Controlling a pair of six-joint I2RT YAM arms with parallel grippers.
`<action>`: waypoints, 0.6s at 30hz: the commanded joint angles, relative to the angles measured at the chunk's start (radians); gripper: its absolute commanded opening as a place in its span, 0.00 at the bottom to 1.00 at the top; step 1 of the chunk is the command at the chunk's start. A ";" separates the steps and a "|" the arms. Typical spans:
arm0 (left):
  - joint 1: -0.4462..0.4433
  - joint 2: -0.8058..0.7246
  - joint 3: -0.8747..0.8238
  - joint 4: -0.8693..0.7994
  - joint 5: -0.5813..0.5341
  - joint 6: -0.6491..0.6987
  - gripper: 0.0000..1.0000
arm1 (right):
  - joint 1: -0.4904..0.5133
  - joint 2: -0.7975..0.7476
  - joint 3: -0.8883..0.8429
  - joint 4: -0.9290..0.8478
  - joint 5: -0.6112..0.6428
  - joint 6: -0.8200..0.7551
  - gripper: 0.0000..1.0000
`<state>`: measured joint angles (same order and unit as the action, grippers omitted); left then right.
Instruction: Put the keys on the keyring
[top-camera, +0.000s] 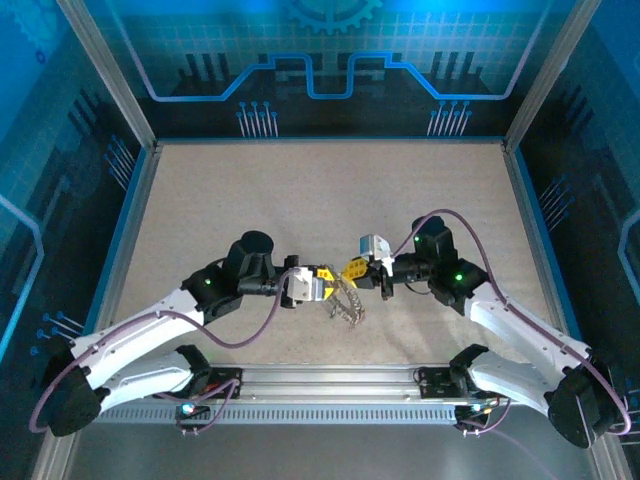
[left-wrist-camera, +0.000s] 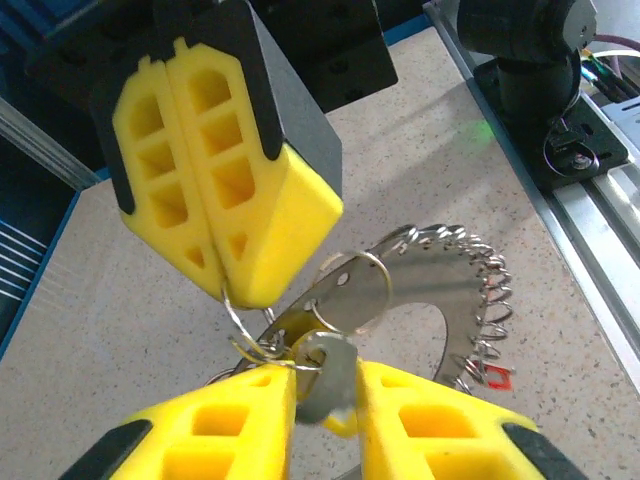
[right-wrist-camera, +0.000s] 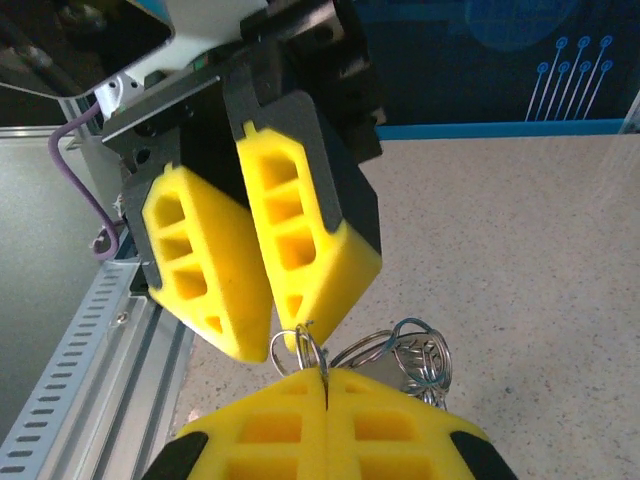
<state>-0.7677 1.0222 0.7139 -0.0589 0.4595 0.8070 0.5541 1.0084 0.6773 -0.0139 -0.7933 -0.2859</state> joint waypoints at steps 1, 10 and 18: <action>-0.009 0.015 -0.017 0.077 0.004 -0.088 0.33 | -0.011 -0.025 -0.010 0.067 -0.013 0.019 0.00; -0.009 0.021 -0.039 0.222 -0.055 -0.228 0.41 | -0.011 -0.029 -0.015 0.055 -0.008 0.005 0.00; -0.010 0.009 -0.038 0.174 -0.079 -0.214 0.49 | -0.011 -0.054 -0.028 0.058 0.001 -0.005 0.00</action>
<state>-0.7696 1.0397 0.6830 0.1173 0.3962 0.6003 0.5468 0.9863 0.6601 0.0093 -0.7822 -0.2844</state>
